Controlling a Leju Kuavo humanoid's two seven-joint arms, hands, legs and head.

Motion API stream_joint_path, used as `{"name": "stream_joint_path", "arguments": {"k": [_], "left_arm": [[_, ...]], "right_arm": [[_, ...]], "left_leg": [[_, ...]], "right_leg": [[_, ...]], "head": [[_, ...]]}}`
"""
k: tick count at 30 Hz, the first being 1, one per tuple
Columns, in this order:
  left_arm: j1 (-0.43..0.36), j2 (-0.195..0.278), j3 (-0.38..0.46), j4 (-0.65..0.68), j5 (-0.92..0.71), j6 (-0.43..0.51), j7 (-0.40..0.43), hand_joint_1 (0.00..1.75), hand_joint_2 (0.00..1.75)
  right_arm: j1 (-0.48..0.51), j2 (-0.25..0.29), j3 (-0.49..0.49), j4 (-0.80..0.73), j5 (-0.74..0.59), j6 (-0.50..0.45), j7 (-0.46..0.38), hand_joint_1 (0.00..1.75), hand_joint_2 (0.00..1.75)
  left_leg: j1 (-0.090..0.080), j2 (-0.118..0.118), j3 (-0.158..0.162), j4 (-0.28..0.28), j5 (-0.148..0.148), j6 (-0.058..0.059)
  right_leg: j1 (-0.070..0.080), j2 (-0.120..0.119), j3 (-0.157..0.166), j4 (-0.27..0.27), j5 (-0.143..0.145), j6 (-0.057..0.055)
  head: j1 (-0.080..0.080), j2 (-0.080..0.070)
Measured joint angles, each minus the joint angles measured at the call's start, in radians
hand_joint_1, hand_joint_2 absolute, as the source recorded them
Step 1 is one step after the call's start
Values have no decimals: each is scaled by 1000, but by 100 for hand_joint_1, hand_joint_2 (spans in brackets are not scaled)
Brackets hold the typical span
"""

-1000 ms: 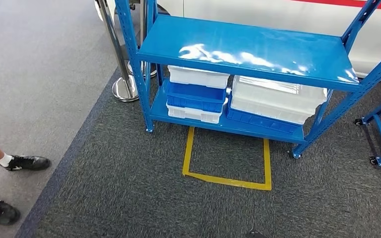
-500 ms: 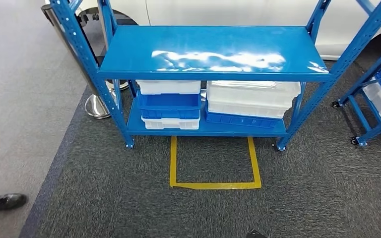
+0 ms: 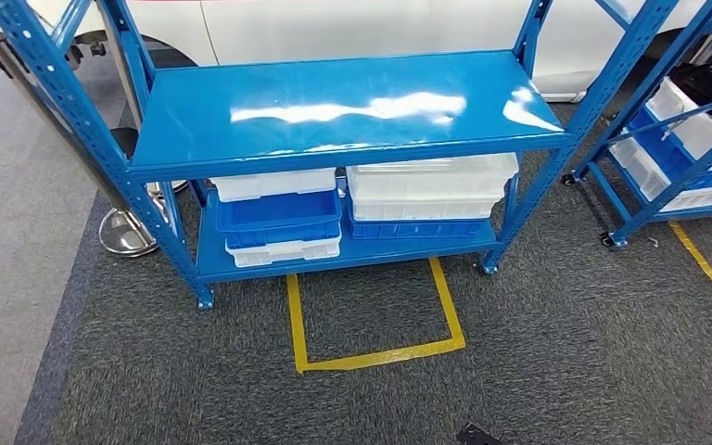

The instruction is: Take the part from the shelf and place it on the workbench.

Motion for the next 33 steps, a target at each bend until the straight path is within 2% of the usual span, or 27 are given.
{"name": "stream_joint_path", "arguments": {"k": [1, 2, 4, 5, 6, 7, 8, 9, 10, 11, 13, 15, 16, 17, 18, 19, 20, 21, 22, 24, 25, 26, 28, 30, 31, 33], "left_arm": [[1, 0, 0, 0, 0, 0, 0, 0, 0], [2, 0, 0, 0, 0, 0, 0, 0, 0], [3, -3, 0, 0, 0, 0, 0, 0, 0], [3, -4, 0, 1, 0, 0, 0, 0, 0], [1, -5, 0, 1, 0, 0, 0, 0, 0], [0, -6, 0, 1, 0, 0, 0, 0, 0], [-3, -5, 0, 0, 0, 0, 0, 0, 0], [-5, -5, 0, 0, 0, 0, 0, 0, 0], [-6, -5, 0, 0, 0, 0, -1, 0, 0], [-6, -5, 0, 0, 0, 0, -1, 0, 0], [-7, -5, 0, 0, 0, 0, -1, 0, 0], [-6, -5, 0, 0, -1, -1, 0, 0, 0], [-4, -5, 0, 0, -1, -1, 1, 0, 0], [-2, -5, 0, 0, -1, -2, 2, 0, 0], [-1, -5, 0, 0, -1, -2, 2, 0, 0], [1, -4, 0, 0, -2, -2, 2, 0, 0], [2, -3, 0, 0, -2, -2, 2, 0, 0], [2, -3, 0, 0, -2, -2, 3, 0, 0], [2, -2, 0, 0, -2, -2, 4, 0, 0], [0, -1, 0, 0, -3, -2, 5, 0, 0], [-1, 0, 0, 0, -3, -3, 5, 0, 0], [-4, 0, 0, 0, -3, -3, 5, 0, 0], [-8, 0, 0, 0, -3, -3, 4, 0, 0], [-8, 0, 0, 0, -3, -3, 4, 0, 0], [-7, 0, 0, 0, -3, -3, 4, 0, 0], [-4, 0, 0, 0, -3, -3, 5, 0, 0]], "right_arm": [[3, 0, 0, 0, 0, 0, 0, 0, 0], [6, 0, 0, 0, 0, 0, 0, 0, 0], [9, -2, 0, 0, 0, 0, 0, 0, 0], [8, -3, 0, 0, 0, 0, 0, 0, 0], [7, -4, -1, -1, 0, 0, 0, 0, 0], [7, -4, -1, -1, 0, 0, 0, 0, 0], [7, -4, -1, -2, 0, 0, 0, 0, 0], [9, -4, -2, -2, 0, 0, 0, 0, 0], [10, -4, -2, -2, 0, 0, 0, 0, 0], [10, -4, -2, -2, 1, 0, 0, 0, 0], [5, -4, -2, -3, 3, 0, -1, 0, 0], [3, -3, -2, -4, 7, 0, -4, 0, 0], [5, -2, -2, -4, 10, 1, -6, 0, 0], [6, -1, -2, -5, 12, 2, -7, 0, 0], [7, 1, -2, -5, 15, 4, -8, 0, 0], [8, 3, -2, -5, 17, 6, -8, 0, 0], [9, 6, -2, -5, 19, 8, -8, 0, 0], [8, 8, -2, -5, 21, 10, -8, 0, 0], [8, 9, -2, -5, 23, 13, -8, 0, 0], [6, 11, -2, -5, 24, 16, -8, 0, 0], [6, 12, -2, -5, 24, 17, -7, 0, 0], [5, 12, -2, -5, 24, 17, -7, 0, 0], [0, 13, -2, -6, 24, 17, -7, 0, 0], [0, 13, -2, -6, 24, 17, -7, 0, 0], [2, 13, -2, -6, 24, 17, -7, 0, 0], [5, 13, -2, -6, 24, 17, -7, 0, 0]], "left_leg": [[-2, 10, 12, 0, -11, 0], [-3, 21, 28, 0, -22, -1], [-7, 43, 59, -1, -47, -4], [-10, 53, 71, -2, -58, -8], [-12, 64, 80, -7, -68, -12], [-14, 72, 89, -9, -72, -17], [-15, 77, 99, -13, -74, -23], [-15, 77, 109, -13, -77, -28], [-15, 64, 113, 3, -80, -32], [-12, 44, 102, 33, -90, -37], [-7, 1, 37, 141, -125, -47], [-1, -13, -44, 232, -174, -55], [2, -14, -72, 241, -186, -57], [5, -14, -86, 220, -175, -59], [7, -14, -90, 175, -136, -60], [8, -15, -91, 120, -70, -59], [7, -15, -90, 76, -19, -55], [4, -16, -87, 50, 19, -48], [2, -17, -83, 39, 35, -40], [-1, -17, -62, 34, 25, -20], [-1, -17, -50, 25, 23, -12], [0, -17, -38, 17, 21, -6], [1, -15, -18, 6, 14, 2], [2, -14, 0, 3, -1, 5], [2, -14, 12, 3, -12, 4], [3, -14, 34, 3, -30, 2]], "right_leg": [[1, -2, -15, 0, 5, -2], [3, -6, -13, -35, 32, -7], [15, -34, 16, -152, 121, -25], [22, -53, 28, -202, 152, -34], [29, -66, 35, -231, 170, -42], [32, -68, 38, -244, 173, -47], [31, -59, 44, -253, 169, -50], [27, -46, 58, -261, 169, -55], [22, -34, 74, -270, 168, -59], [17, -24, 91, -278, 165, -64], [12, -6, 115, -289, 157, -69], [9, 12, 135, -292, 141, -69], [8, 21, 149, -292, 130, -67], [7, 28, 165, -292, 118, -65], [6, 33, 183, -292, 104, -61], [7, 37, 199, -290, 90, -57], [7, 41, 212, -287, 75, -52], [8, 43, 221, -284, 61, -45], [8, 44, 230, -279, 51, -37], [6, 41, 242, -270, 44, -23], [4, 33, 241, -254, 47, -18], [3, 22, 225, -225, 46, -15], [0, 5, 157, -121, 20, -7], [-2, 1, 73, -25, -31, 0], [-3, 0, 44, -12, -45, 3], [-6, -1, 20, -36, -36, 5]], "head": [[0, 0], [0, 0], [-1, 0], [0, 0], [0, 0], [0, 0], [1, 0], [1, 0], [1, 0], [0, 0], [0, 0], [0, 0], [0, 0], [0, 0], [0, 0], [0, 0], [0, 0], [1, 0], [1, 0], [1, 0], [1, 0], [1, 0], [1, 0], [1, 0], [1, 0], [1, 0]]}}
